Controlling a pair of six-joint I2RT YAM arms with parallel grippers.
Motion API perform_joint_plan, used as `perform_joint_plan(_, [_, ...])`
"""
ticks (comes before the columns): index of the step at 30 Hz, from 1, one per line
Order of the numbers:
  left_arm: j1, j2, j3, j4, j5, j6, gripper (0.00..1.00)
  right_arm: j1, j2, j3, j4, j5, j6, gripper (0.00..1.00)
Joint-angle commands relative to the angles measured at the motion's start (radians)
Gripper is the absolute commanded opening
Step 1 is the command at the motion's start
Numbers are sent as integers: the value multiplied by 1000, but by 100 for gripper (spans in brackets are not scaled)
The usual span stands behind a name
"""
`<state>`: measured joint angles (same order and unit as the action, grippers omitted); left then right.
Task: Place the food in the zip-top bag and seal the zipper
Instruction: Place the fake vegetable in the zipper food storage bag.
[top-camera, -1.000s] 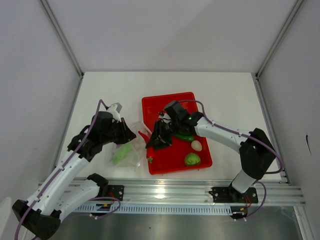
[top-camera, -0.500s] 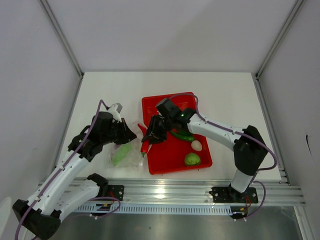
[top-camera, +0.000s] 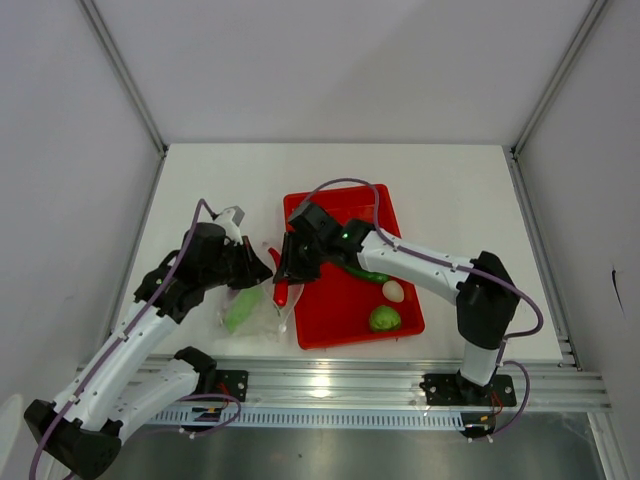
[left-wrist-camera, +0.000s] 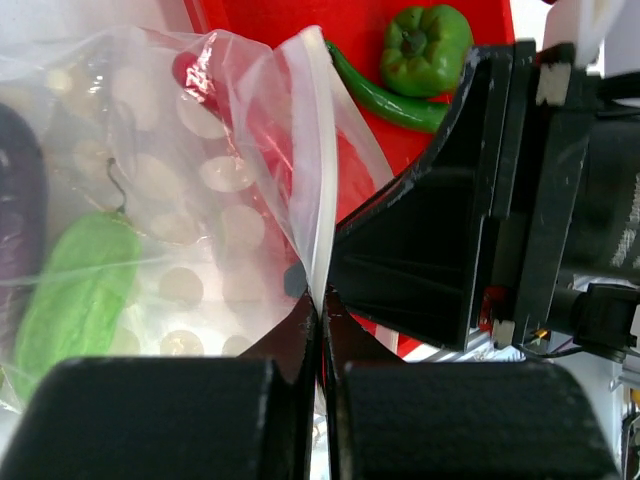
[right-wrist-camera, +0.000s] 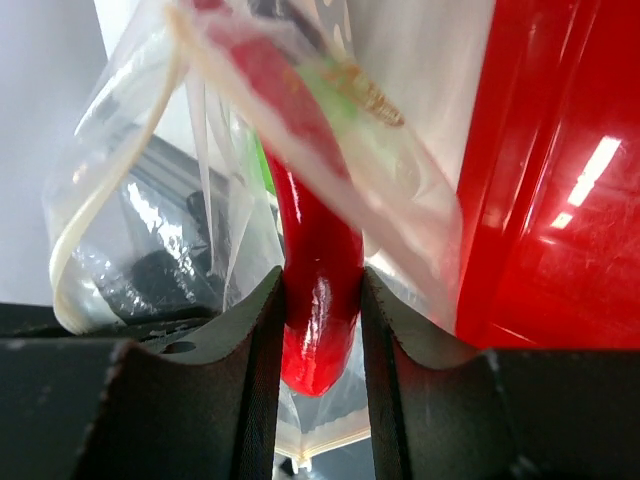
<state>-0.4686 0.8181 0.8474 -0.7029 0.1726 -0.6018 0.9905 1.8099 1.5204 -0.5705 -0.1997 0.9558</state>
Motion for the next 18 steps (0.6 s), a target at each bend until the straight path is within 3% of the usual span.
perform_joint_plan(1, [7,0,44,10,19,7,1,33,15,37,4,77,-86,13])
perform_joint_plan(4, [7,-4,53,0,15,7,1,53,14,24,17,88,-115,18])
perform_joint_plan(7, [7,-13,58,-9,1,7,1,57,0,-23,66,60,-106,30])
perform_joint_plan(11, [7,-11,55,-10,-7,8,1,65,-18,-63,121,-3,-98,62])
perform_joint_plan(12, [7,-11,56,-10,-7,8,1,65,-20,-62,116,-3,-100,63])
perform_joint_plan(13, [7,-8,55,-13,-7,8,1,63,-20,-60,112,-1,-98,69])
perform_joint_plan(18, [7,-10,51,-9,-8,7,1,60,-67,-74,80,52,-112,72])
